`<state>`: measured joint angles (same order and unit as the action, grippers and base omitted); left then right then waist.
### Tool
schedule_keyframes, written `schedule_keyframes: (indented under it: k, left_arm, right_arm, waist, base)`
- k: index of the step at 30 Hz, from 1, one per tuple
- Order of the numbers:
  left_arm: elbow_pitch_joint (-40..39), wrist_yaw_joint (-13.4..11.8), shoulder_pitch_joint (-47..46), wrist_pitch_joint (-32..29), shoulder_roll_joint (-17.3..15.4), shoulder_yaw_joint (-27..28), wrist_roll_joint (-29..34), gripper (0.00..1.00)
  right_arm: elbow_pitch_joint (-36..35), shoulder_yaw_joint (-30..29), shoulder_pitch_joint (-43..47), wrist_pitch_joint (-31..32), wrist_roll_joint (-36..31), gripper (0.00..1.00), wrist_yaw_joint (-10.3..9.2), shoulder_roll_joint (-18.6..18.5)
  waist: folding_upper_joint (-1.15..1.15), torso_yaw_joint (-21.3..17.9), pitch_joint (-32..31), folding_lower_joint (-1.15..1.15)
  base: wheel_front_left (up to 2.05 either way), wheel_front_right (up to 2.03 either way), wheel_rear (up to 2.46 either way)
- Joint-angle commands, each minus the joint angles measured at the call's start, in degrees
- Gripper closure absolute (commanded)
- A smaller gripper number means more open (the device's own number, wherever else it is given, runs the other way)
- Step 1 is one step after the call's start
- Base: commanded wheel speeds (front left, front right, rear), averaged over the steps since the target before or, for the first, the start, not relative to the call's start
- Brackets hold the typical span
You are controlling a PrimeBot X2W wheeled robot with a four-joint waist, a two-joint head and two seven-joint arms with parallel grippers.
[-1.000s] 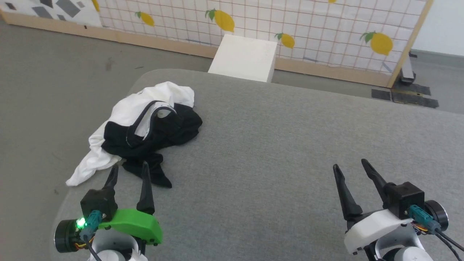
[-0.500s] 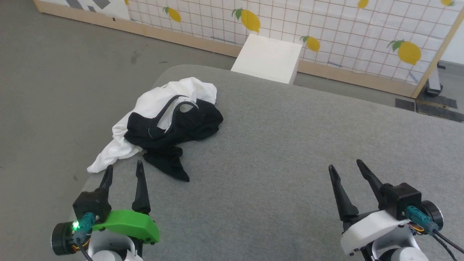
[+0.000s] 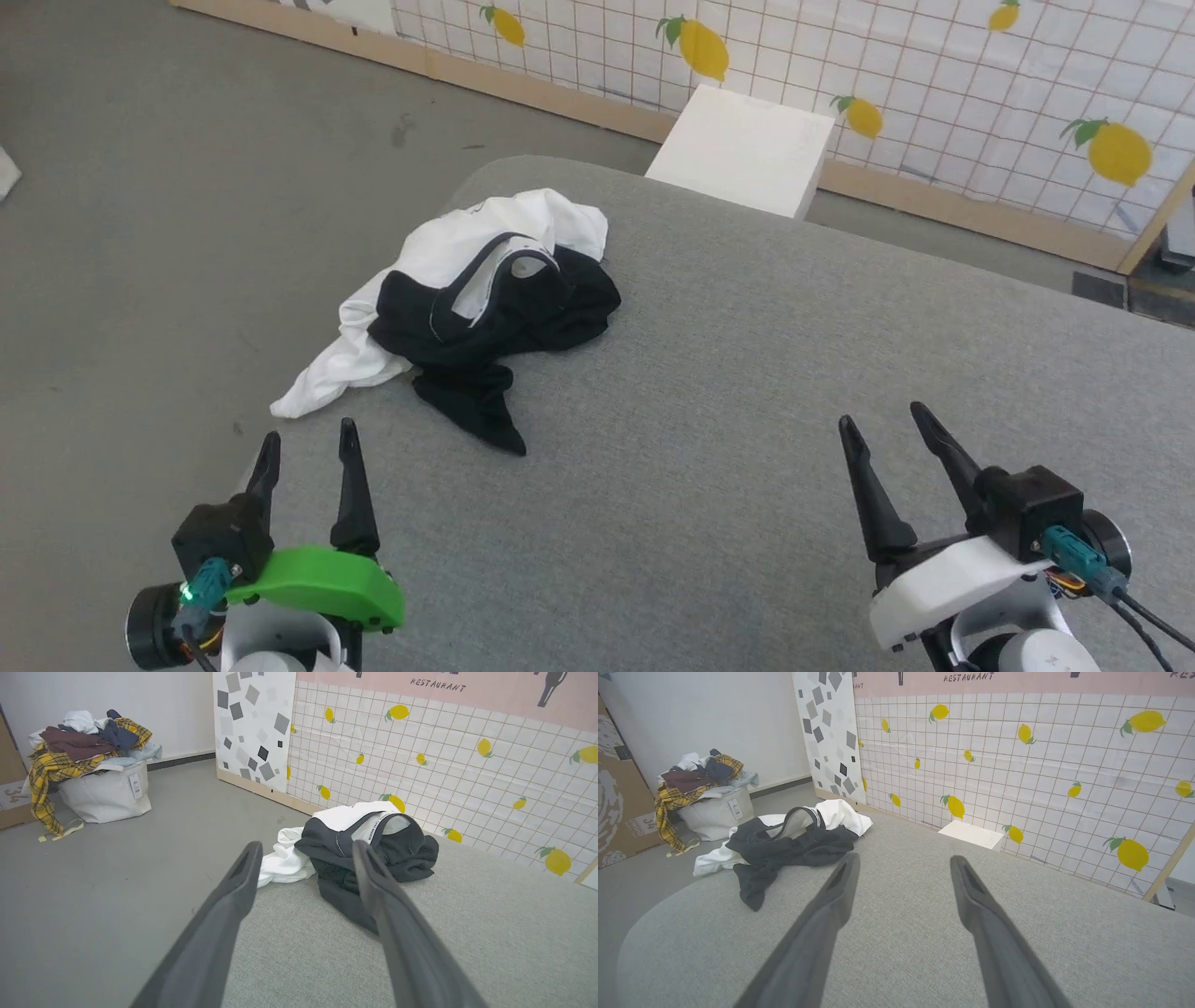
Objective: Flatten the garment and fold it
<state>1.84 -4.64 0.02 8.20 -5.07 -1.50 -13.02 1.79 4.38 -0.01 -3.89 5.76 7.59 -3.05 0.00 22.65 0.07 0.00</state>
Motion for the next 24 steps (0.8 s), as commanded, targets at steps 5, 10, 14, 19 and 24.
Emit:
schedule_keyframes:
  k: [5, 10, 14, 19, 24]
  left_arm:
    - [0.2, -0.7, 0.8, 1.1, -0.6, -0.3, -1.6, 0.00]
    - [0.3, -1.1, 1.0, 1.6, -0.7, -0.5, -2.4, 0.00]
    - [0.4, -1.5, 1.1, 2.1, -0.9, -0.7, -3.2, 0.00]
    - [0.6, -1.8, 1.2, 2.5, -1.2, -0.9, -4.1, 0.00]
    - [0.9, -2.3, 1.3, 3.1, -1.6, -1.5, -5.3, 0.00]
  right_arm:
    - [0.1, 0.3, -1.2, -0.6, 1.0, 0.00, -0.07, 0.1]
    - [0.1, 0.5, -1.2, -0.8, 1.3, 0.00, -0.07, 0.1]
    - [0.1, 0.7, -1.2, -0.9, 1.6, 0.00, -0.07, 0.1]
    - [0.2, 0.9, -1.2, -1.2, 2.0, 0.00, -0.08, 0.1]
    - [0.7, 1.2, -1.4, -1.6, 2.5, 0.00, -0.08, 0.1]
  waist:
    - [0.00, 1.3, 0.2, 0.00]
    - [0.00, 2.4, 0.2, 0.00]
    - [0.00, 3.4, 0.1, 0.00]
    - [0.00, 4.6, 0.0, 0.00]
    - [0.00, 6.2, 0.0, 0.00]
  base:
    - [0.00, 0.00, 0.00]
    - [0.00, 0.00, 0.00]
    - [0.00, 0.00, 0.00]
    - [0.00, 0.00, 0.00]
    - [0.00, 0.00, 0.00]
